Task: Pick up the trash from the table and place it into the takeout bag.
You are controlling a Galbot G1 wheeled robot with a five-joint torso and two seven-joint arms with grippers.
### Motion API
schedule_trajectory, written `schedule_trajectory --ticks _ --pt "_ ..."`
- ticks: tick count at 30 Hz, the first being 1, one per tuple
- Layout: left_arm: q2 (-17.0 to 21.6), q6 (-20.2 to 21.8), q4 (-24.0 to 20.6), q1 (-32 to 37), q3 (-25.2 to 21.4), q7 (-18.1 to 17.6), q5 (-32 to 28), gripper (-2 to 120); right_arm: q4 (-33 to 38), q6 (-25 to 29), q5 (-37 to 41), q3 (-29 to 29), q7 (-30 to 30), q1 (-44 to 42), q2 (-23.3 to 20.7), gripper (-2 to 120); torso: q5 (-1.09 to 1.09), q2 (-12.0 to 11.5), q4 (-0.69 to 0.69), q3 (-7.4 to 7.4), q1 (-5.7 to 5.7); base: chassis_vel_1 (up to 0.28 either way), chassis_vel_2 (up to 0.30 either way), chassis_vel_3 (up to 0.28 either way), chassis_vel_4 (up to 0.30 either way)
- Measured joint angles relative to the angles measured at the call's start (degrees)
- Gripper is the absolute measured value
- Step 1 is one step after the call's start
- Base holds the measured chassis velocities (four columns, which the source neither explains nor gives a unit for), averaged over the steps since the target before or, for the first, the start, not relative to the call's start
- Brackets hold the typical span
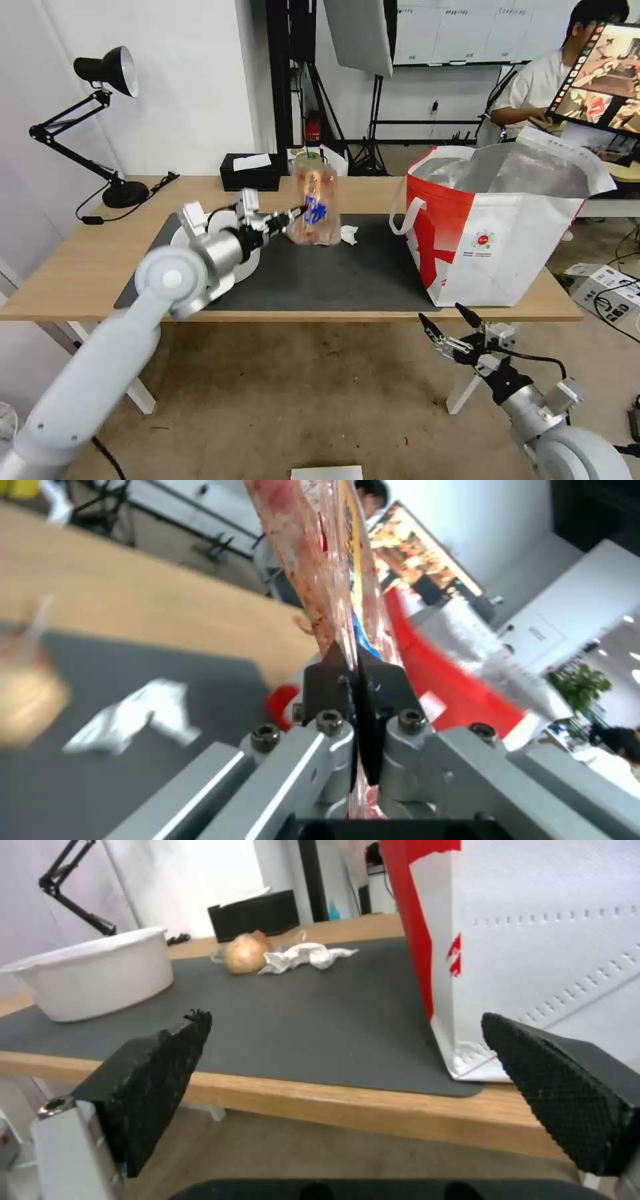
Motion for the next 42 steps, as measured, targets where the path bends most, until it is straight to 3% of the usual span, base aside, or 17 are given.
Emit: schedule_trajectory --ticks 5,9,16,31,37,42 --pt "-3.2 -0.2 4.8 -10.2 5.5 -0.1 -1.4 0 0.1 0.2 -0.7 0.4 -0.1 -0.8 1.2 100 0.01 0.0 -0.02 0.0 0.01 0.0 0.0 0.0 0.0" --pt "-5.7 -0.3 7.4 -14.3 8.6 -0.1 -1.6 0 0.1 0.3 -1.0 0.6 -0.1 -1.1 1.8 100 0.03 0.0 -0.01 0.0 0.01 0.0 0.0 0.0 0.0" --pt "-15.3 -1.6 16.2 -22.5 15.9 0.1 0.0 0 0.1 0.3 -2.0 0.8 -0.1 -1.7 3.4 100 0.03 0.0 -0.02 0.0 0.01 0.0 0.0 0.0 0.0" --pt "-30.8 -4.4 32.3 -30.5 19.9 0.3 8.3 0 0.2 0.8 -3.4 0.6 -0.7 -3.4 4.8 100 0.03 0.0 -0.02 -0.01 0.01 0.0 0.0 0.0 0.0" --pt "-33.0 -7.0 35.0 -30.8 22.9 0.7 15.0 0 0.3 0.9 -3.4 0.7 -0.7 -3.4 4.5 100 0.03 0.0 -0.02 0.0 0.01 0.0 0.0 0.0 0.0" --pt "-32.4 -9.8 35.1 -30.5 28.0 3.9 23.1 0 0.4 0.9 -3.4 0.7 -0.7 -3.3 4.4 100 0.02 0.0 -0.01 -0.01 0.0 0.0 0.0 0.0 0.0"
